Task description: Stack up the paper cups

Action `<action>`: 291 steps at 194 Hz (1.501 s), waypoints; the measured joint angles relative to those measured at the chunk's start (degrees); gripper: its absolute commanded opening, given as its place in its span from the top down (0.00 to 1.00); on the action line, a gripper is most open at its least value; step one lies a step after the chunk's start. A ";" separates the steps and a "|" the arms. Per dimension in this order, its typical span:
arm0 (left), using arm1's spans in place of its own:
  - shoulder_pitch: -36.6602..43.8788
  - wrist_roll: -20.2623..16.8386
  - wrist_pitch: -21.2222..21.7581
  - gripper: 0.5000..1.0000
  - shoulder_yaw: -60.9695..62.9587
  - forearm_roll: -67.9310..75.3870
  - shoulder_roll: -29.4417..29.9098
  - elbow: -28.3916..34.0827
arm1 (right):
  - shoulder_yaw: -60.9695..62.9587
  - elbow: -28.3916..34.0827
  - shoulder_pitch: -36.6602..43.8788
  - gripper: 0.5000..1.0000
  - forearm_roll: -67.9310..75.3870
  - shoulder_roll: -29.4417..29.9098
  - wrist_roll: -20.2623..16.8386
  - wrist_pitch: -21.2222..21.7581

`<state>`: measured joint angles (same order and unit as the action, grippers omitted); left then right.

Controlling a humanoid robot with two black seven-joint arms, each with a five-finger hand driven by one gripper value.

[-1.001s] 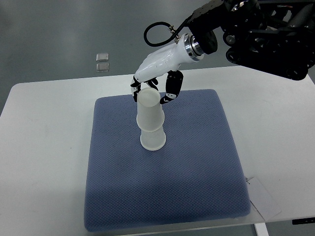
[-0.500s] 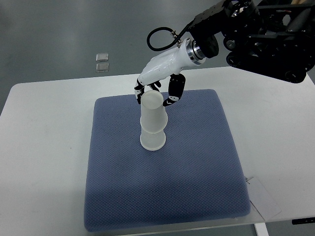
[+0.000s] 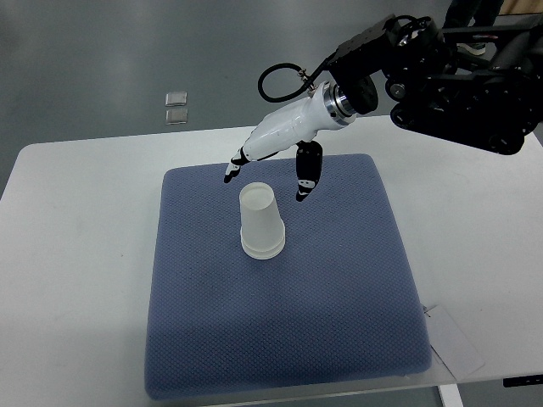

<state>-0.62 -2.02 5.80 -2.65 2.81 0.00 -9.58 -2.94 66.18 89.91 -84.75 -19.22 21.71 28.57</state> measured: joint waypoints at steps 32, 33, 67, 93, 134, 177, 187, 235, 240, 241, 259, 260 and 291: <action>0.00 0.00 0.00 0.00 0.00 0.00 0.00 0.00 | 2.21 -0.75 -0.16 0.20 2.66 -1.18 -0.01 -0.09; 0.00 0.00 0.00 0.00 0.00 0.00 0.00 0.00 | 2.32 -0.82 -0.17 0.20 2.78 -1.21 -0.01 -0.09; 0.00 0.00 0.00 0.00 0.00 0.00 0.00 0.00 | 5.53 -4.64 -1.55 0.20 8.27 -4.07 -0.10 -0.19; 0.00 0.00 0.00 0.00 0.00 0.00 0.00 0.00 | 9.24 -9.11 -5.34 0.20 13.94 -7.36 -0.20 -1.15; 0.01 0.00 0.00 0.00 0.00 0.00 0.00 0.00 | 18.88 -16.49 -14.57 0.20 20.34 -10.18 -2.46 -2.99; 0.00 0.00 0.00 0.00 0.01 0.00 0.00 0.00 | 27.44 -23.57 -23.48 0.20 31.11 -11.17 -5.51 -5.23; 0.00 0.00 0.00 0.00 0.01 0.00 0.00 0.00 | 28.17 -24.71 -25.22 0.20 34.61 -11.61 -5.79 -5.66; 0.00 0.00 0.00 0.00 0.01 0.00 0.00 0.00 | 28.89 -27.15 -34.38 0.20 53.87 -11.96 -5.98 -13.70; 0.00 0.00 0.00 0.00 0.01 0.00 0.00 0.00 | 28.89 -27.19 -35.18 0.20 55.60 -11.84 -5.98 -14.92; 0.00 0.00 0.00 0.00 0.01 0.00 0.00 0.00 | 28.89 -27.20 -35.34 0.20 55.94 -11.82 -5.98 -15.14; 0.00 0.00 0.00 0.00 0.01 0.00 0.00 0.00 | 28.86 -27.24 -37.72 0.20 61.44 -11.45 -5.98 -17.71; 0.00 0.00 0.00 0.00 0.01 0.00 0.00 0.00 | 28.84 -27.24 -37.81 0.20 61.71 -11.44 -5.98 -17.78; 0.00 0.00 0.00 0.00 -0.02 0.00 0.00 0.00 | 28.32 -27.25 -38.87 0.19 67.87 -11.25 -5.87 -18.24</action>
<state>-0.61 -2.02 5.80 -2.67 2.81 0.00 -9.58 25.37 38.93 51.04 -16.88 -30.47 15.84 10.33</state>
